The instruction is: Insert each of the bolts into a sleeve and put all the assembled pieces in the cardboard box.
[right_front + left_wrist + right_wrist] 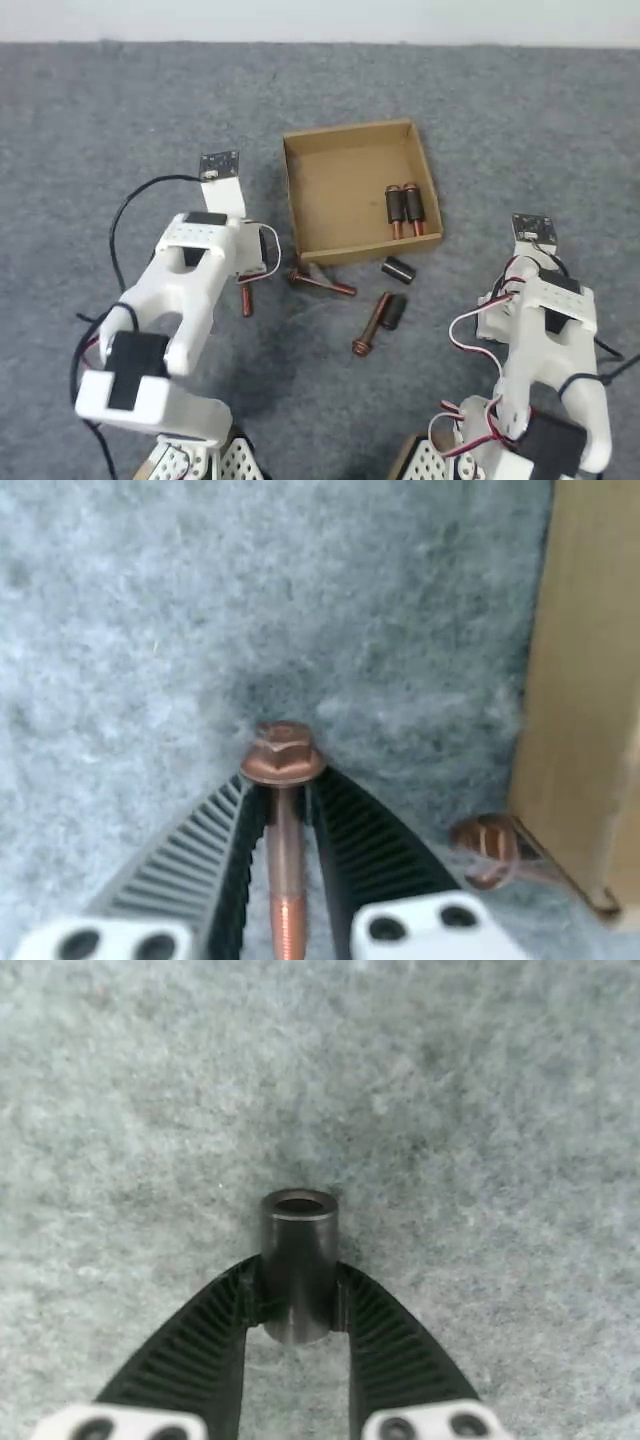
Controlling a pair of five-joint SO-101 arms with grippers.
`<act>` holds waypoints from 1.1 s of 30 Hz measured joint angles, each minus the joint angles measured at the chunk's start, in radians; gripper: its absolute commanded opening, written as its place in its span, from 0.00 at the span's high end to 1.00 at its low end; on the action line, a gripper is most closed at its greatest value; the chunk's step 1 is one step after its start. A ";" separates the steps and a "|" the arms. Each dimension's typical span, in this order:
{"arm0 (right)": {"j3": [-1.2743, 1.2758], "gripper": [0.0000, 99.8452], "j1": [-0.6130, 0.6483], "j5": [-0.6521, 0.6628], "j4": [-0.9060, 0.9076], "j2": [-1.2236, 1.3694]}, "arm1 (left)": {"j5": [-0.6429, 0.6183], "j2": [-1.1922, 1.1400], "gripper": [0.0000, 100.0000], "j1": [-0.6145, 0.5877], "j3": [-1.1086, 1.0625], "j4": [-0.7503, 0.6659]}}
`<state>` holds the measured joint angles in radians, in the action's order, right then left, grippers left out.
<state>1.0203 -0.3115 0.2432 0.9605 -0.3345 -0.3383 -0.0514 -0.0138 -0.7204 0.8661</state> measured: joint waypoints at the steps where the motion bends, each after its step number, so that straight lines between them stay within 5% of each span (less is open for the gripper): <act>1: 0.000 0.99 0.000 0.000 0.000 0.000 | 0.012 0.017 0.99 0.000 -0.020 -0.014; 18: 0.006 0.99 0.084 0.000 -0.083 0.000 | 0.035 0.204 0.99 -0.077 -0.236 -0.252; 33: 0.046 0.99 0.216 0.000 -0.858 0.008 | 0.035 0.204 0.99 -0.077 -0.238 -0.256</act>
<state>1.0664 -0.0951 0.2432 0.1028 -0.3268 -0.3030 0.1527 -0.0905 -0.9582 0.6099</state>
